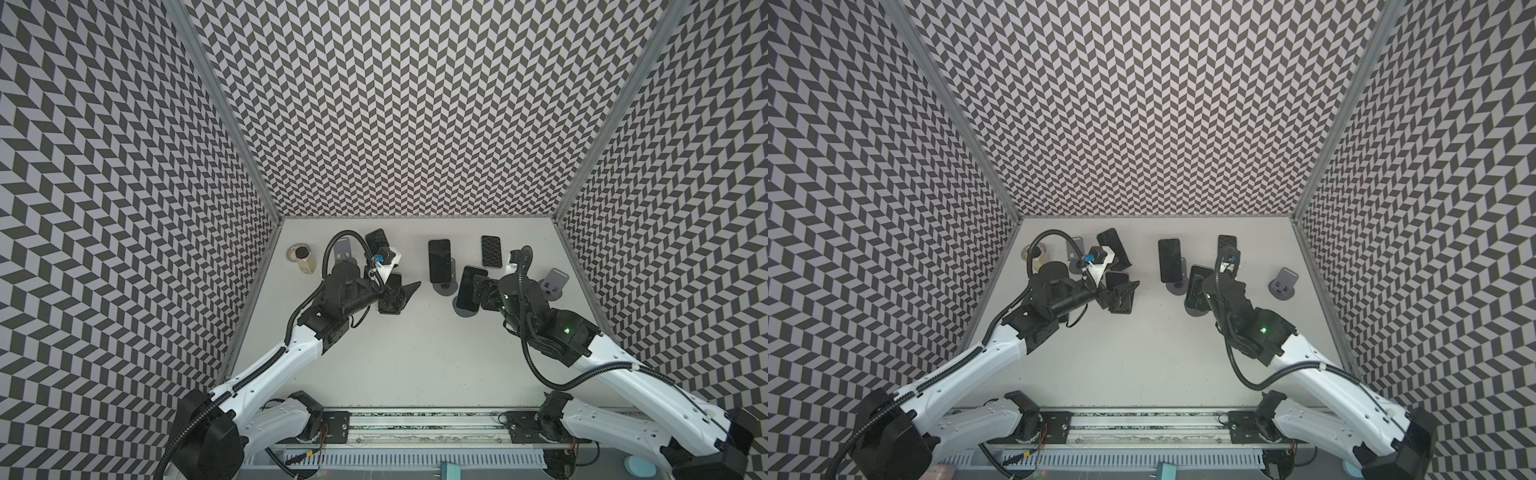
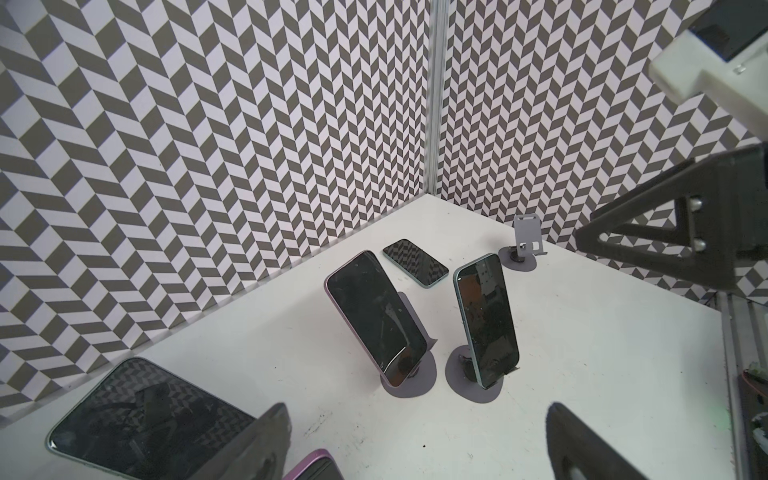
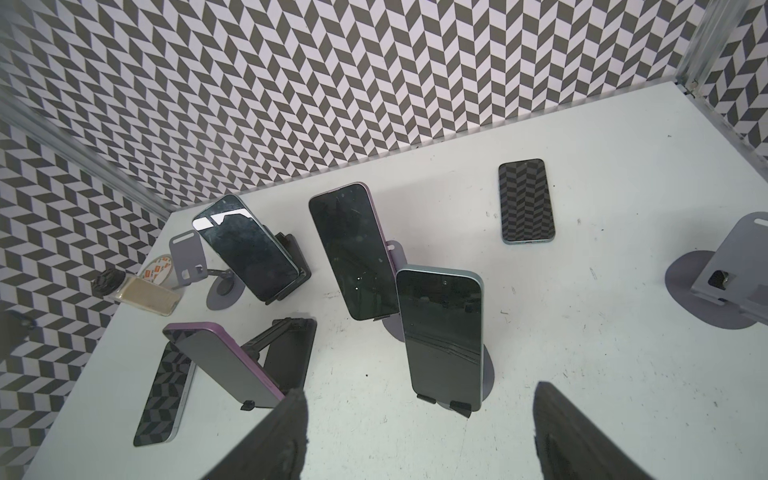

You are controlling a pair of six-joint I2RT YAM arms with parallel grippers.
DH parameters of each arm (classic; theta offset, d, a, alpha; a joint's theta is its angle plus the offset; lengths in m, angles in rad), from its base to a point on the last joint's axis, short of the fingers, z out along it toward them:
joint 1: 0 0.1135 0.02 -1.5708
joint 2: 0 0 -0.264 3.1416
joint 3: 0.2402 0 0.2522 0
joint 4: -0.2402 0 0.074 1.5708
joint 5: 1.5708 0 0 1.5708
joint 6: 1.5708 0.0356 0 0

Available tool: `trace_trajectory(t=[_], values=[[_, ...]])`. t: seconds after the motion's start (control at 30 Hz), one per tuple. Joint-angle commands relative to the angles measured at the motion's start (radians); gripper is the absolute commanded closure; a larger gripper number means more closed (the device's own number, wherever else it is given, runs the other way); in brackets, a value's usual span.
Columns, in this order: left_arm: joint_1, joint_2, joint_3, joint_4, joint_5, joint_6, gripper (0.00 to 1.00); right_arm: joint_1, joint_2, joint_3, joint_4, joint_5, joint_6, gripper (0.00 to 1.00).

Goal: Remove the phone from the phone stand

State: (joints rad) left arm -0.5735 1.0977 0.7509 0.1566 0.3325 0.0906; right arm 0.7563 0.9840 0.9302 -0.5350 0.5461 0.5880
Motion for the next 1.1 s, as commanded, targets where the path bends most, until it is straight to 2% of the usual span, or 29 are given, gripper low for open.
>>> trace_trajectory(t=[0.0, 0.2, 0.47, 0.7, 1.07], values=[[0.001, -0.006, -0.049, 0.097, 0.043, 0.125, 0.03, -0.008, 0.030, -0.012, 0.047, 0.004, 0.026, 0.18], [0.001, -0.043, -0.135, 0.157, 0.099, 0.204, 0.03, -0.012, 0.093, -0.015, 0.054, 0.010, 0.063, 0.16], [0.003, -0.056, -0.139, 0.100, 0.031, 0.225, 0.03, -0.014, 0.169, 0.002, 0.072, 0.022, 0.086, 0.15], [0.004, -0.066, -0.140, 0.072, 0.032, 0.262, 0.03, -0.014, 0.236, 0.027, 0.067, 0.042, 0.109, 0.15], [0.005, -0.058, -0.156, 0.099, 0.147, 0.265, 0.02, -0.015, 0.317, 0.056, 0.062, 0.080, 0.146, 0.15]])
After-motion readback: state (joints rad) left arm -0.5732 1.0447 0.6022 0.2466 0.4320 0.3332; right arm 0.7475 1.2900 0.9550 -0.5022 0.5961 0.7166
